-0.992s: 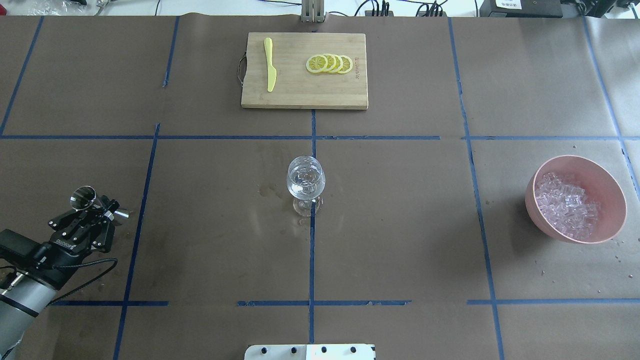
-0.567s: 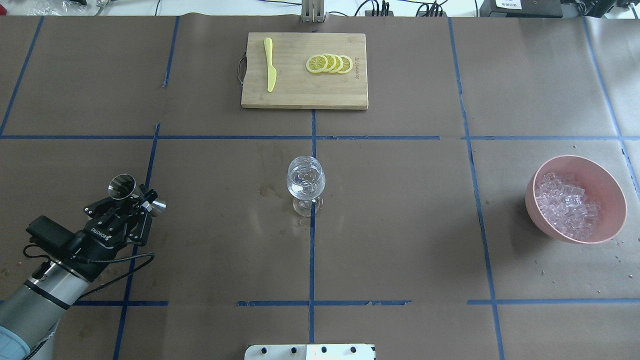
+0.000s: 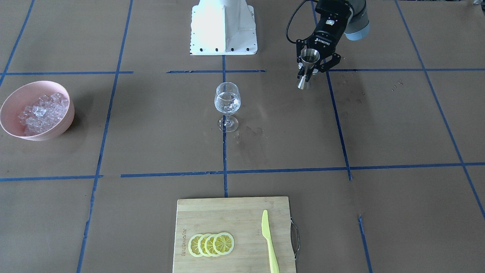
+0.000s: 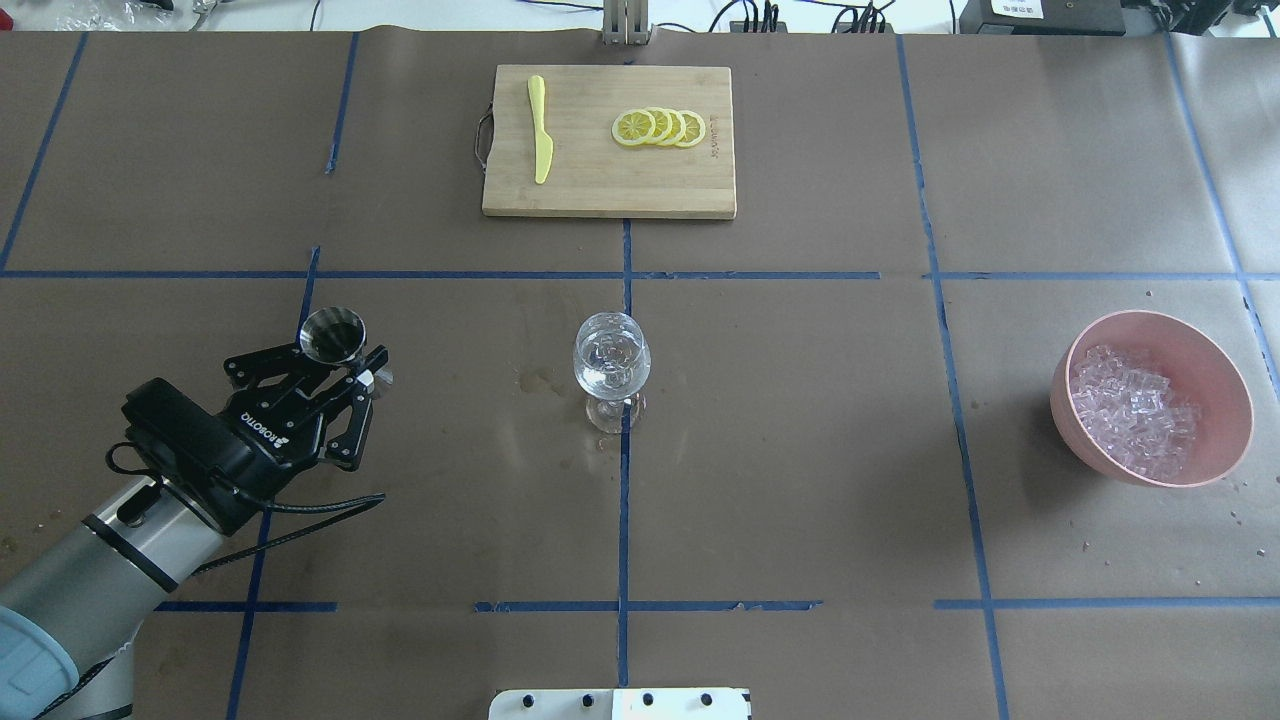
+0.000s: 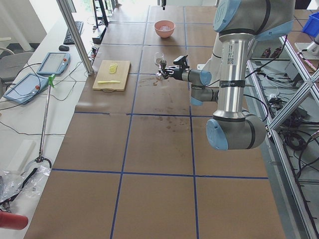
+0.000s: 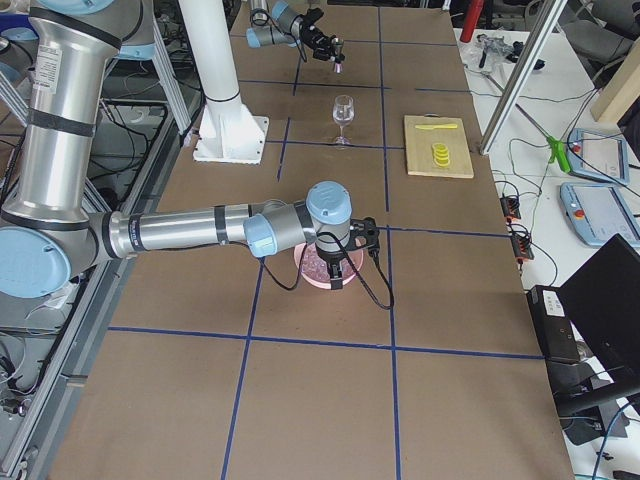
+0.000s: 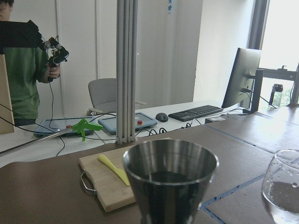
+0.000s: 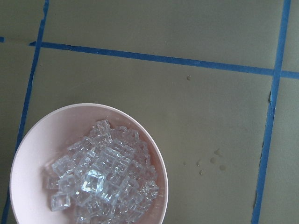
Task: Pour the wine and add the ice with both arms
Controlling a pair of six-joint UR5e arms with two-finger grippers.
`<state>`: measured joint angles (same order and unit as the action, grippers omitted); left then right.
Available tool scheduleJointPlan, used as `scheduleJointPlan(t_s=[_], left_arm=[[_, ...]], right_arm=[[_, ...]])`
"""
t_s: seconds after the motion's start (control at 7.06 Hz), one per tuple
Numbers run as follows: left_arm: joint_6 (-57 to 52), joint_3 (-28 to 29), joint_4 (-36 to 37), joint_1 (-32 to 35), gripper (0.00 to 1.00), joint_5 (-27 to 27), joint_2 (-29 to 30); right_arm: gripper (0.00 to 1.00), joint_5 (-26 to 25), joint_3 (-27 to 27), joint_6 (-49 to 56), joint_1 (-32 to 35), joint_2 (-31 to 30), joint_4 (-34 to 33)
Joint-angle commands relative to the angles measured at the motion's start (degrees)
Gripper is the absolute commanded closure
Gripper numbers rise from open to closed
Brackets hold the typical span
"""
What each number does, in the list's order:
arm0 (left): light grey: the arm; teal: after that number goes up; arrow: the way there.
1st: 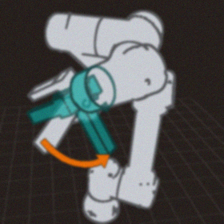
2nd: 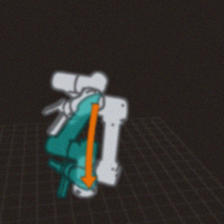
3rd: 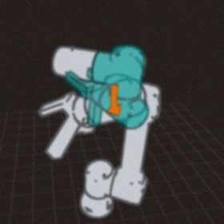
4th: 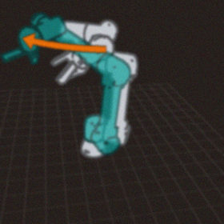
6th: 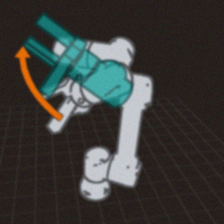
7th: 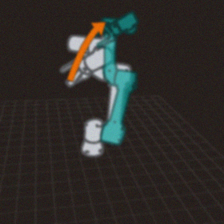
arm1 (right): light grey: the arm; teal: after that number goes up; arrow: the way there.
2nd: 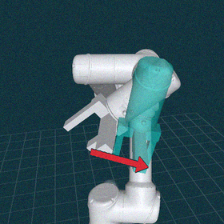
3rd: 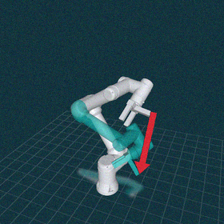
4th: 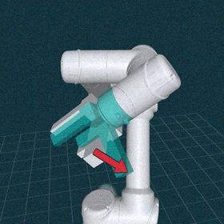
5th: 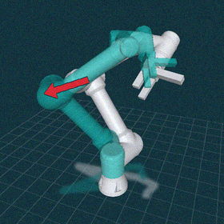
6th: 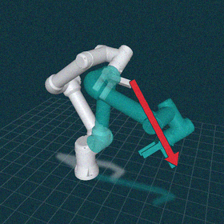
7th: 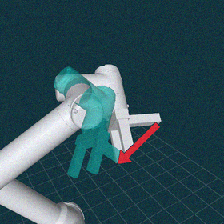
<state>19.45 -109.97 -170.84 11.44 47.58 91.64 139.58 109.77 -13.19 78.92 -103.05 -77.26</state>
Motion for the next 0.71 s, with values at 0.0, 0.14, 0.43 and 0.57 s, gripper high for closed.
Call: scheduleJointPlan(t_s=[0.0, 0.14, 0.43, 0.57], left_arm=[[-1.8, 1.4, 1.2, -0.3, 1.0, 0.6, 0.5], [-1.0, 4.0, 1.2, -0.4, 1.0, 0.2, 3.1], [-1.1, 4.1, 2.3, -0.6, 1.0, -2.7, 6.6], [-1.7, 3.6, 6.5, -0.5, 1.0, -0.7, 8.0]], right_arm=[[0.0, 0.0, 0.0, 0.0, 0.0, 0.0, 0.0], [0.0, 0.1, 0.1, -0.1, 0.0, 0.0, 0.0], [0.0, 0.2, 0.2, -0.1, 0.0, -0.1, 0.1], [0.0, 0.2, 0.0, 0.0, -0.1, 0.0, 0.0]])
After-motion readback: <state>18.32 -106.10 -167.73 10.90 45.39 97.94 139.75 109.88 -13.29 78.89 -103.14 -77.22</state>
